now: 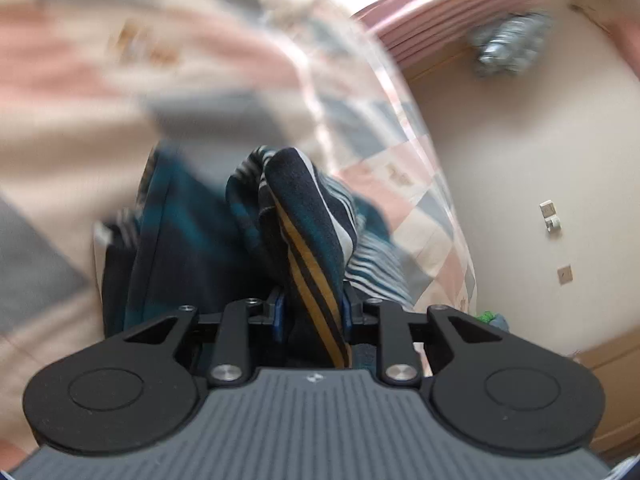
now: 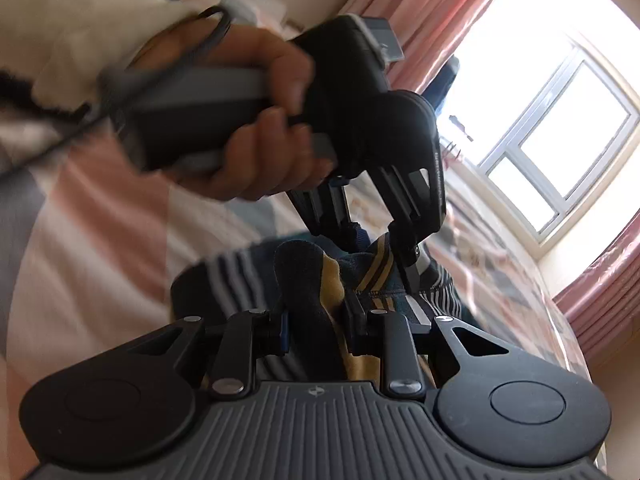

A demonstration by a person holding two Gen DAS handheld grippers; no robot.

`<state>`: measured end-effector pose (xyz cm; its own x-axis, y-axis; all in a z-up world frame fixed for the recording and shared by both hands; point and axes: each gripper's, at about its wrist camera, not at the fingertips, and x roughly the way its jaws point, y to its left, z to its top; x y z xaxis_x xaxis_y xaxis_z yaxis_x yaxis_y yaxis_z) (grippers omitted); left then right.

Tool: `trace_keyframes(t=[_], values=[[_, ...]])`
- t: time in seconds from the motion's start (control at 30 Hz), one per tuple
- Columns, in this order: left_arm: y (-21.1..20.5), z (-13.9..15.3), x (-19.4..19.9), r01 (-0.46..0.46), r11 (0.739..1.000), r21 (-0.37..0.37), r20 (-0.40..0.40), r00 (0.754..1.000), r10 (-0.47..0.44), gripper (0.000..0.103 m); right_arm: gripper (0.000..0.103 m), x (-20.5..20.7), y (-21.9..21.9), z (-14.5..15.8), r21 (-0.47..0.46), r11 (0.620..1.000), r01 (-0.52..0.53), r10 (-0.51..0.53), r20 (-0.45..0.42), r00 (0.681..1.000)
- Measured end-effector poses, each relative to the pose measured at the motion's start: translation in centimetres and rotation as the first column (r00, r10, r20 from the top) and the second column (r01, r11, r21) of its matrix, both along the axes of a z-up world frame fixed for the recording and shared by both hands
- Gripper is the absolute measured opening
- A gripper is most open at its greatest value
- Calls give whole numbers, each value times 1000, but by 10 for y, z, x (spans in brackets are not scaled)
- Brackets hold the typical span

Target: Fold clothes

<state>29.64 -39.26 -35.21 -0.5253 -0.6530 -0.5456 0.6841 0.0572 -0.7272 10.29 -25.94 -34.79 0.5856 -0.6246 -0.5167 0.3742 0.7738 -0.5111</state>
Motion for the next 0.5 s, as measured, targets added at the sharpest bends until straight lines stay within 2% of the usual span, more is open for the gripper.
trace_keyframes(t=[0.1, 0.13, 0.27, 0.33, 0.4, 0.47, 0.5], values=[[19, 22, 3, -17, 995, -98, 108, 994, 27, 21, 26, 12, 1, 5, 9, 999, -39, 39, 12, 999], [23, 17, 6, -34, 995, -89, 119, 992, 44, 21, 26, 17, 1, 1, 18, 998, -52, 52, -5, 999], [38, -18, 23, -119, 993, 2, 62, 991, 119, 21, 25, 24, 7, -17, 40, 993, -107, 110, -75, 991], [51, -22, 26, -142, 990, -16, 51, 988, 143, 21, 26, 20, 10, -20, 39, 990, -135, 138, -74, 988], [59, -25, 25, -155, 987, -32, 73, 985, 157, 21, 27, 17, 9, -25, 50, 985, -165, 169, -80, 982], [61, -33, 29, -178, 984, -13, 69, 982, 178, 22, 32, 17, 4, -30, 64, 979, -193, 199, -108, 974], [60, -39, 31, -188, 982, 3, 65, 980, 188, 22, 40, 18, 1, -30, 72, 978, -197, 205, -126, 971]])
